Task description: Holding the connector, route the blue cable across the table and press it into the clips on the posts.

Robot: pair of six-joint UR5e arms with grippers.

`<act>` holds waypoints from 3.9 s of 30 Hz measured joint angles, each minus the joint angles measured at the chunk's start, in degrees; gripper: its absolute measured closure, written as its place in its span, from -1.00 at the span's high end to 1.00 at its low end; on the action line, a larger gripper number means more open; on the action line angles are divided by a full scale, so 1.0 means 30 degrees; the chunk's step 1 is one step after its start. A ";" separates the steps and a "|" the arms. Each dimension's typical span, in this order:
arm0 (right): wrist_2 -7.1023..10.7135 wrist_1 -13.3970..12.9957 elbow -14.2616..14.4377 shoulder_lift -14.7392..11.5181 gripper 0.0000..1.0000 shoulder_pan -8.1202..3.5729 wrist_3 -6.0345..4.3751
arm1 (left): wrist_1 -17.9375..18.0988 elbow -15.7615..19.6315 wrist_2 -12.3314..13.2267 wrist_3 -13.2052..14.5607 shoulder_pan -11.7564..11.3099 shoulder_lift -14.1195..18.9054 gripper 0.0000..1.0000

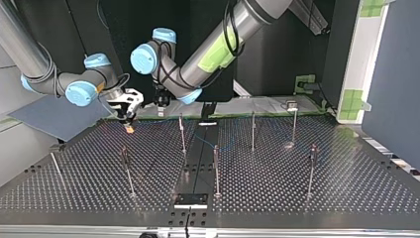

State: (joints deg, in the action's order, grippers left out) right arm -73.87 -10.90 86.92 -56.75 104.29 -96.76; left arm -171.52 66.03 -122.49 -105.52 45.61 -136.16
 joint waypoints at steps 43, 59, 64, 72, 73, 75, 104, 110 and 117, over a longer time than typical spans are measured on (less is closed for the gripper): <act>0.0490 0.0028 0.0002 -0.0019 -1.00 -0.0118 -0.0036 | -0.1107 -0.3170 0.0261 -0.0923 -0.0671 -0.1982 1.00; 0.0779 0.0019 -0.0008 -0.0023 -1.00 -0.0131 -0.0035 | -0.1004 -0.4339 0.0342 -0.1036 -0.0595 -0.2807 1.00; 0.0797 0.0027 -0.0011 -0.0027 -1.00 -0.0139 -0.0035 | -0.1410 -0.4711 -0.0025 -0.1136 -0.0427 -0.3173 1.00; 0.0801 0.0028 -0.0010 -0.0041 -1.00 -0.0147 -0.0030 | -0.1630 -0.5016 -0.0673 -0.0959 -0.0307 -0.3216 0.35; 0.0803 0.0028 -0.0009 -0.0046 -1.00 -0.0147 -0.0020 | -0.1639 -0.5019 -0.0725 -0.0926 -0.0300 -0.3216 -0.04; 0.0820 0.0028 -0.0009 -0.0055 -1.00 -0.0146 0.0009 | -0.1657 -0.5020 -0.0855 -0.0843 -0.0294 -0.3220 -0.54; 0.1027 0.1002 -0.0577 -0.2274 -1.00 -0.0143 -0.0512 | -0.3048 -0.5358 -0.3264 -0.1437 0.0285 -0.1312 -1.00; 0.1099 0.1568 -0.0980 -0.2978 -1.00 -0.0122 -0.0616 | -0.3051 -0.5365 -0.3334 -0.1445 0.0388 -0.1224 -1.00; 0.1119 0.2242 -0.1298 -0.3865 -1.00 -0.0195 -0.0692 | -0.3042 -0.5361 -0.3369 -0.1450 0.0469 -0.1161 -1.00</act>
State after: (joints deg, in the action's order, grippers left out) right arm -70.51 -4.18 83.03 -68.35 103.70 -98.84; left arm -180.65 49.95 -132.59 -109.87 47.02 -139.64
